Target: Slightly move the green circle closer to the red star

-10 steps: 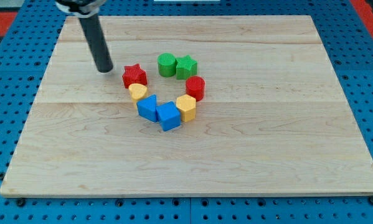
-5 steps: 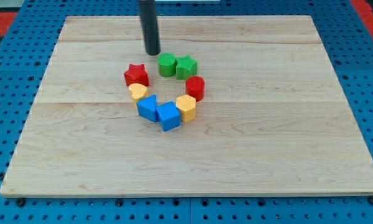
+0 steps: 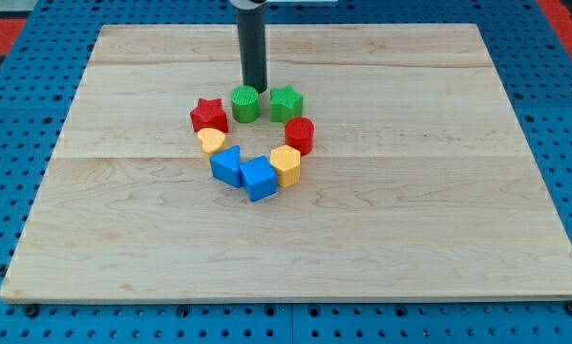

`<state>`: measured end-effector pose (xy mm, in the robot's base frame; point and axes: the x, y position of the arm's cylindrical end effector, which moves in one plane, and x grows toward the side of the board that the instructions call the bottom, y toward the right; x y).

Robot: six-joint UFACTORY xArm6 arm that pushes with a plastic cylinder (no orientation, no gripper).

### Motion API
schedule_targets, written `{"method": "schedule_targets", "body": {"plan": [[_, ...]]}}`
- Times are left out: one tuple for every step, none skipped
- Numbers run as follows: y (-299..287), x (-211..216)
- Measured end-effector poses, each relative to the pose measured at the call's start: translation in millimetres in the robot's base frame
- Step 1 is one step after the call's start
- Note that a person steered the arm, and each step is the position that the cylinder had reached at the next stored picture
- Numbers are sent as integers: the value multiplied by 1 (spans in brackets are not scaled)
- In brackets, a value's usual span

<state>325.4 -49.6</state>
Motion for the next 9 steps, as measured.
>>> {"method": "schedule_targets", "body": {"plan": [[10,-12],[70,-43],[121,-11],[176,58],[161,109],[165,126],[176,143],[176,143],[176,143]]}}
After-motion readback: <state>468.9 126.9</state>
